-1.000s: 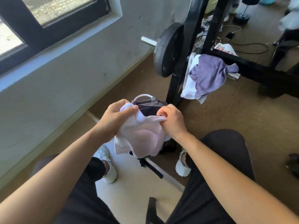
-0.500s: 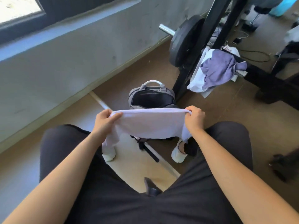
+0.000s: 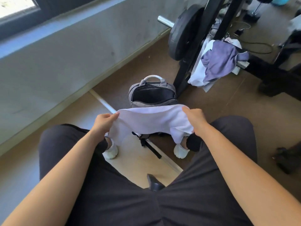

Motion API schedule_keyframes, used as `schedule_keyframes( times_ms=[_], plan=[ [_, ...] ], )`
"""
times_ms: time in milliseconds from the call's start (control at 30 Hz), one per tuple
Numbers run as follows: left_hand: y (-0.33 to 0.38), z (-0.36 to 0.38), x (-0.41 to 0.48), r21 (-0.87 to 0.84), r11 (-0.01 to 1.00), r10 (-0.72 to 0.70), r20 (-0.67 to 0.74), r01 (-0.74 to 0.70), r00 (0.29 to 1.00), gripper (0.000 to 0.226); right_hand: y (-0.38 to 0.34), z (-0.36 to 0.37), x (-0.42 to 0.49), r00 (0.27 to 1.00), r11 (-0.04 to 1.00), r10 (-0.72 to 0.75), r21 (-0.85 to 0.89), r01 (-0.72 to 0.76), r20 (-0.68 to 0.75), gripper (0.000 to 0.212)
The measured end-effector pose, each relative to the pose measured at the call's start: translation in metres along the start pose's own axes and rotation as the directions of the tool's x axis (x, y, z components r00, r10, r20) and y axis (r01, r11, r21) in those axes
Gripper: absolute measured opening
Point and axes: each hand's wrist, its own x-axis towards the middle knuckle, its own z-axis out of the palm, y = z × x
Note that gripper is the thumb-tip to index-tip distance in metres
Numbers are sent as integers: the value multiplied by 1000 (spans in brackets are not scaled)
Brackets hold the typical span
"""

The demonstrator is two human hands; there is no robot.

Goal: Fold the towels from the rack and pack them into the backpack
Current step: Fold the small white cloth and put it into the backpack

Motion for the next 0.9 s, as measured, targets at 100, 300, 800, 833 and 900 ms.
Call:
schedule_keyframes(
  times_ms=[100,300,800,833,900],
  plan=[
    [8,10,-13,-116,993,-6,265,38,964,73,1,14,-19,987,999,19,-47,-12,161,54],
    [28,45,-48,-292,956,160,514,-3,843,40,13,36,-39,852,980,-196,62,190,485,26],
    [33,56,-31,-419,907,235,576,36,783,25,7,69,-33,818,958,-279,202,202,504,58],
    [34,56,-30,-428,903,233,565,40,792,24,6,69,-32,821,956,-282,215,198,497,59],
    [36,56,-26,-435,900,224,537,39,813,25,2,68,-29,808,946,-293,278,167,512,51]
  ],
)
